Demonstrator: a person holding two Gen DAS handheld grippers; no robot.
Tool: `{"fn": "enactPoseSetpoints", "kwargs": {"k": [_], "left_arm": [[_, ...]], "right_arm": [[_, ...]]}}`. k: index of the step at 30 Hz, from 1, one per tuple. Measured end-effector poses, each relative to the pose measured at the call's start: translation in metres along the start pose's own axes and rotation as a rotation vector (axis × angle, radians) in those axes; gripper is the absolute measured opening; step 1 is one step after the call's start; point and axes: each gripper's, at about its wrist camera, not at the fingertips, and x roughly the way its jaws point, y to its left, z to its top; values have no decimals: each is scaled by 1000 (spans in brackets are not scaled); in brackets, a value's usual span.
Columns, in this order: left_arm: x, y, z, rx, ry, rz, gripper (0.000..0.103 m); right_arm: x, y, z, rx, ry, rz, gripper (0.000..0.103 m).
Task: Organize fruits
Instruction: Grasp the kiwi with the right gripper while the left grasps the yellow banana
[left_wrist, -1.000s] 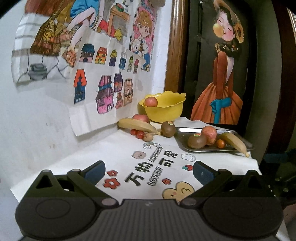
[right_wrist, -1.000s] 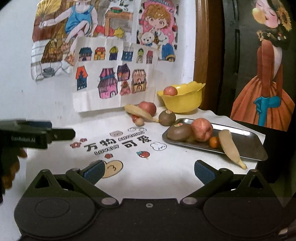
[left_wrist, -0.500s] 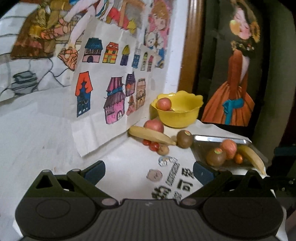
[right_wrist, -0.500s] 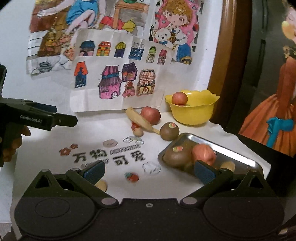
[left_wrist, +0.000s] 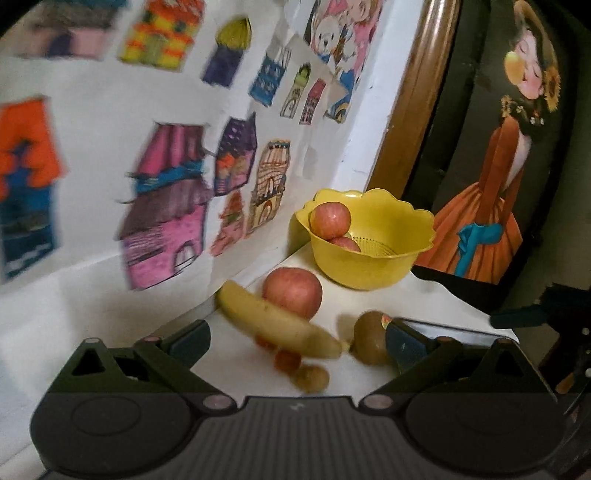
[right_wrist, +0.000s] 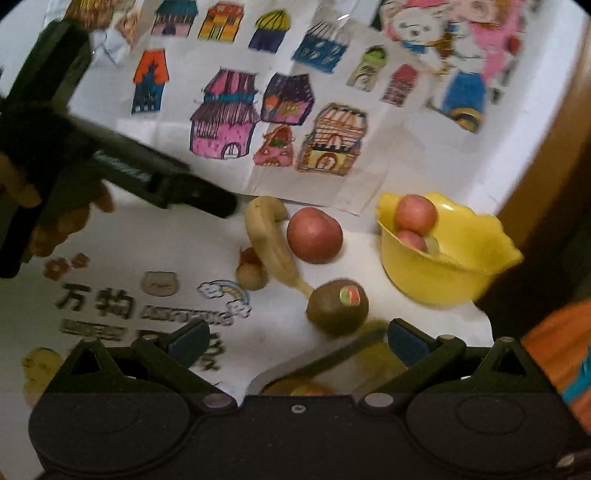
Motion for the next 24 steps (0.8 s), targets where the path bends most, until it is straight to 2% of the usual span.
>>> {"fn": "enactPoseSetpoints", "kwargs": {"k": [4,10,12,13,15,21,24], "left_arm": [[35,-1,2,-8,19,7,103],[75,5,-3,-63,76,37,103],[83,8,-5,-85,91,42,103],[86,10,-6,-97,97,37,103],[91,13,-7,-120,104,33,103],[98,18,-4,-155,104,17,101],[102,20,-3,-172,118,17,92]], "right_arm": [[38,-25,7,-31,18,32,102],[84,-41,0,1,67,62,102],[95,-43,-2,15,85,65,99],[98,-44,-1,18,93,74,92],[100,-47,3,27,78,87,93],[118,-53,12,27,155,106,92],[130,-53,16,23,208,114,92]]}}
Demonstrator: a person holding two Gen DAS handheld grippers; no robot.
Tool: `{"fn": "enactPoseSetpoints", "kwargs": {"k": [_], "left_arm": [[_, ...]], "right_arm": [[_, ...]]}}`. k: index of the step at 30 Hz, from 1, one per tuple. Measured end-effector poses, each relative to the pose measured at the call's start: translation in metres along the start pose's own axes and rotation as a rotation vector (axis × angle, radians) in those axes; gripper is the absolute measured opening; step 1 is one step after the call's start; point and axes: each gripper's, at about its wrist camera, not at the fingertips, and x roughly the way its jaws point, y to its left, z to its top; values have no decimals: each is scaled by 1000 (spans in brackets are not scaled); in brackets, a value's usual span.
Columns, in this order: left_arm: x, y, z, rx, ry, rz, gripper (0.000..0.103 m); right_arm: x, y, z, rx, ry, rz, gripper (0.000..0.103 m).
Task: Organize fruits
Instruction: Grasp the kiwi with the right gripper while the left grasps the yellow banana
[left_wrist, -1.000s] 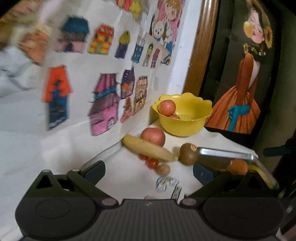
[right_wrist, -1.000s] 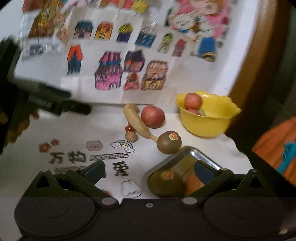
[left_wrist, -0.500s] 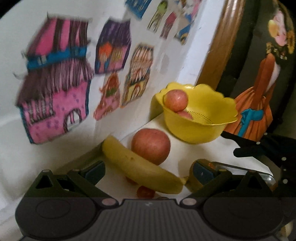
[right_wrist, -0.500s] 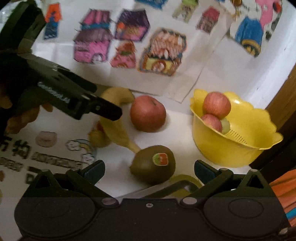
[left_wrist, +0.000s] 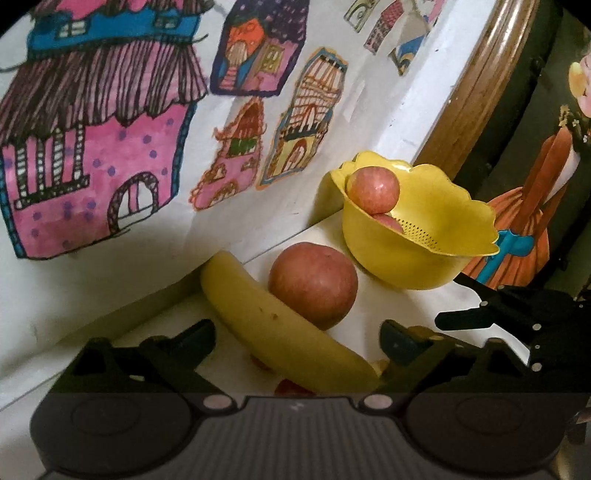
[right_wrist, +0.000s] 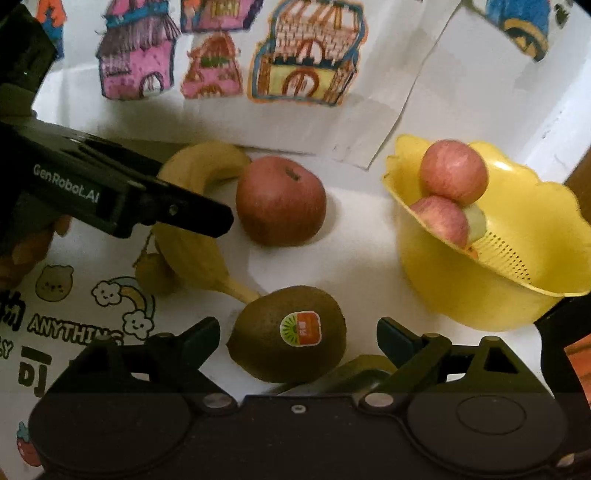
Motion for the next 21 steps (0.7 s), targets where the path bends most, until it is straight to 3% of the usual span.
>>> {"fn": "enactPoseSetpoints", "kwargs": {"k": [5,14,21], "left_arm": [[2,4,-2,-29,15,-9,78],[7,7,-3,-109,22,-52,64],[10,12,-6,-145,7,-74,66]], "right_arm": [[9,0,4,-8,36,7,83],[9,-5,3,38,25,50,71],[8,-4,2,54,21,45,71]]}}
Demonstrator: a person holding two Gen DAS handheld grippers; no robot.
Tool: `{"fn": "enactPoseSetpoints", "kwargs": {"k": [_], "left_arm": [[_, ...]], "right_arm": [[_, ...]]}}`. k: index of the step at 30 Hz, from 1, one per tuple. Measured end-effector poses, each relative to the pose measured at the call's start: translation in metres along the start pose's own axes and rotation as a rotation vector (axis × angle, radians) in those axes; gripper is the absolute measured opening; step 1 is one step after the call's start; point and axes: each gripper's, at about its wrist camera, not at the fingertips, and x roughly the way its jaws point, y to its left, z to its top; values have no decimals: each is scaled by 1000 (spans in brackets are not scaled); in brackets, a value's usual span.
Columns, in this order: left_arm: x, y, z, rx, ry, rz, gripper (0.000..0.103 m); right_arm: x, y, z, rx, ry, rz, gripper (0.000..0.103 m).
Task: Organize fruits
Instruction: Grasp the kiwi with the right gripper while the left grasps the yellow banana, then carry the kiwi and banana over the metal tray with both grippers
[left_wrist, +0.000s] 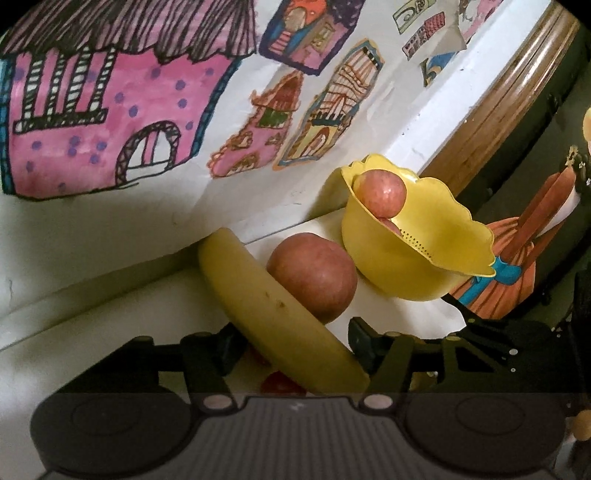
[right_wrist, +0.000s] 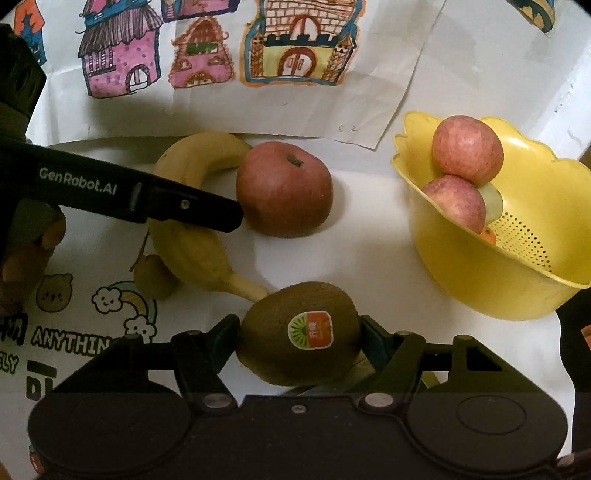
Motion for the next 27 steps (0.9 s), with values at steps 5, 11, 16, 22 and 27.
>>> {"fn": "enactPoseSetpoints", "kwargs": {"k": [5,11,16,22,27], "left_arm": [[1,-2,-1,4,-10,1,63],[-2,4,2,-44,5,-15,54],[-11,2,3,-41,3,-27,47],[-20,-2,4,-28,-11,-52,42],[-28,-8,2,-17,-26,-64,38]], "right_arm": [[1,1,0,6,-6,-9,70],[-4,13,-4,-20,-26,-46,69],[-12,15,-10,19,-70,-47,69],[-27,13,-18,86,-139,-51,69],[-51,2,-25,166,-221,-69,69]]}}
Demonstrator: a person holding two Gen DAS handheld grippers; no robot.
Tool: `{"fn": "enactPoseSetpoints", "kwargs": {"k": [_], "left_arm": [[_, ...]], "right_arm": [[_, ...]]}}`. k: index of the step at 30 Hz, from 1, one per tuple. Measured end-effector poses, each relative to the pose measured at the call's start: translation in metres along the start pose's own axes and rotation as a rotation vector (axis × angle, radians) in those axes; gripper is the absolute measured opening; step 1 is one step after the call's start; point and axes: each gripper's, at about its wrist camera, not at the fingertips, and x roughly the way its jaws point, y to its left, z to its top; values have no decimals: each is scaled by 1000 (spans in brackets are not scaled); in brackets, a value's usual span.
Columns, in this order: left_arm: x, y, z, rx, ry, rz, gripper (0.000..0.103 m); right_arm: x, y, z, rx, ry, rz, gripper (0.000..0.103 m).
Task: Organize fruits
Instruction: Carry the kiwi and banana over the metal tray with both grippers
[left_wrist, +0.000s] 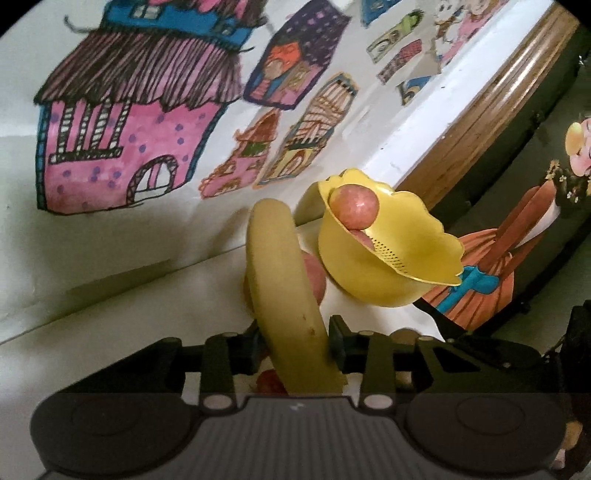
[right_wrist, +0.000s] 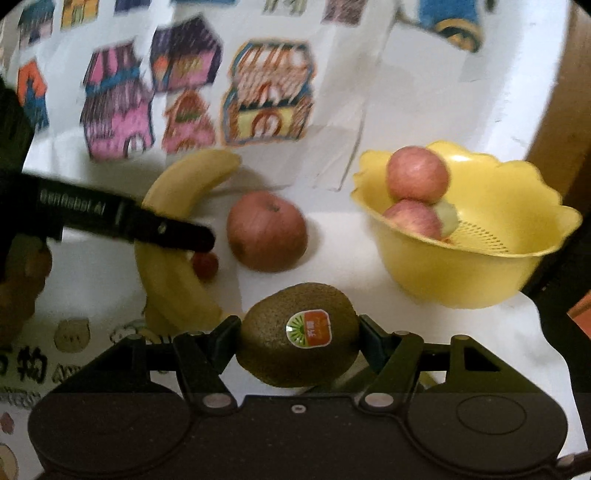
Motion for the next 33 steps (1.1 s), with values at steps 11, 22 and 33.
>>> {"fn": "enactPoseSetpoints", "kwargs": {"k": [11,22,33], "left_arm": [[-14,-35,0,79,-42,-7,34],[-12,-63,-7,101,-52,-4,34],[-2,-97,-20,196,-45,2,34]], "right_arm": [[-53,-42,-13,142,-52,-88,69],[-84,-80,-66,236,-32,-168,69],[-94,-104,-107,309,-18,-182,69]]}}
